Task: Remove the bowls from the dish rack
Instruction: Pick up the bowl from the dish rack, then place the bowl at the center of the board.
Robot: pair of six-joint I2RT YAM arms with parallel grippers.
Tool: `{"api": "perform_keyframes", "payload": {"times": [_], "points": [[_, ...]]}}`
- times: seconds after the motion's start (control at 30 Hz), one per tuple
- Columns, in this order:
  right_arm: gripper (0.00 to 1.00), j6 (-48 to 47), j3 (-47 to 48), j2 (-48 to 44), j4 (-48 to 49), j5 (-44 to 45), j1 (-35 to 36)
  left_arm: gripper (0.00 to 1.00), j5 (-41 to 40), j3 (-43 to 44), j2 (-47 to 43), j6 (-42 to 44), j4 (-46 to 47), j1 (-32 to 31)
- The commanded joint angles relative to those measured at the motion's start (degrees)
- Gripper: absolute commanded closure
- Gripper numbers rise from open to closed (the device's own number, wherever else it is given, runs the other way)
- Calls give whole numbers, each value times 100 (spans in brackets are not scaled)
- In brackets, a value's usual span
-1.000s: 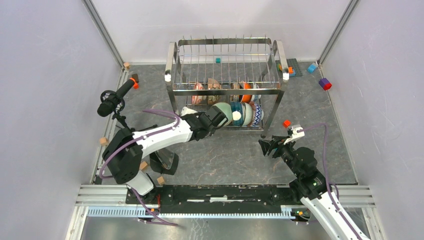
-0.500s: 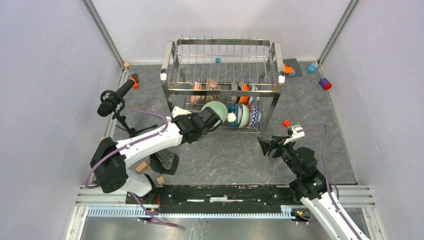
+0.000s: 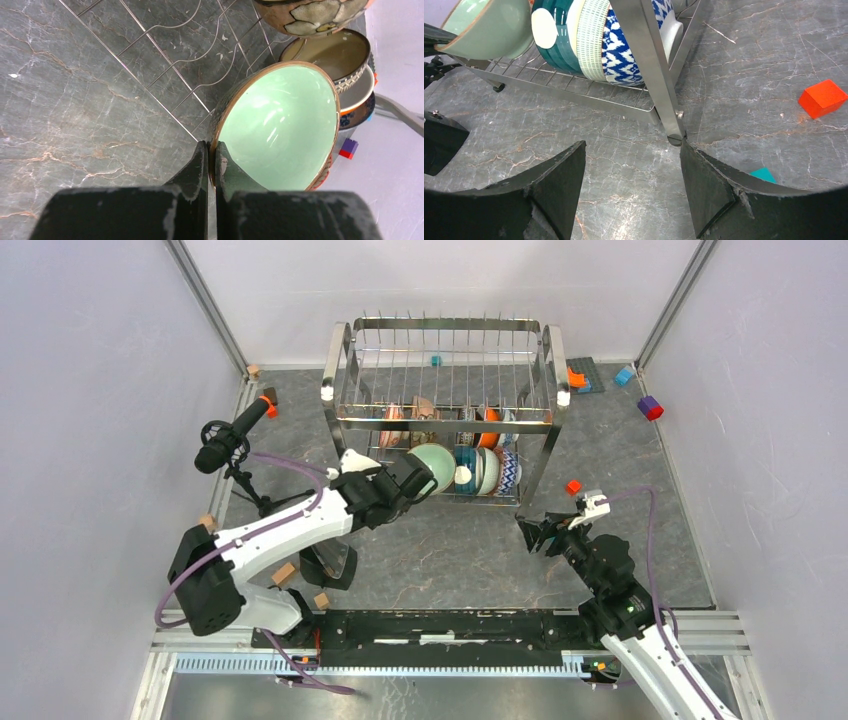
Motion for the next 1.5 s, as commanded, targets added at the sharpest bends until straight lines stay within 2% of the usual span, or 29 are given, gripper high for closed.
{"api": "perform_keyframes", "payload": {"times": [0.0, 0.3, 0.53, 0.67, 0.83, 1.07, 1.33, 1.47], "points": [[25, 24, 313, -111, 17, 154, 30, 98, -225, -50, -532, 539, 107, 68], [19, 59, 694, -160, -326, 181, 29, 98, 174, -253, -1095, 1514, 99, 60], [15, -25, 1463, 172, -975, 90, 35, 98, 815, -142, -1346, 2957, 100, 60], [13, -168, 1892, 627, -1412, -272, 34, 98, 1440, -112, -1389, 3994, 97, 43], [13, -371, 2128, 1121, -1852, -1026, 33, 98, 1824, -413, -1708, 4679, 173, -90], [13, -564, 2040, 1140, -1987, -1307, 36, 98, 2054, -728, -1945, 5363, 280, -606], [18, -321, 1682, 1416, -1357, -2332, 36, 98, 1811, -1508, -1961, 5490, 1423, -1663], [19, -383, 1360, 1411, -989, -2666, 42, 98, 1515, -2088, -2035, 5393, 2037, -1905]]}}
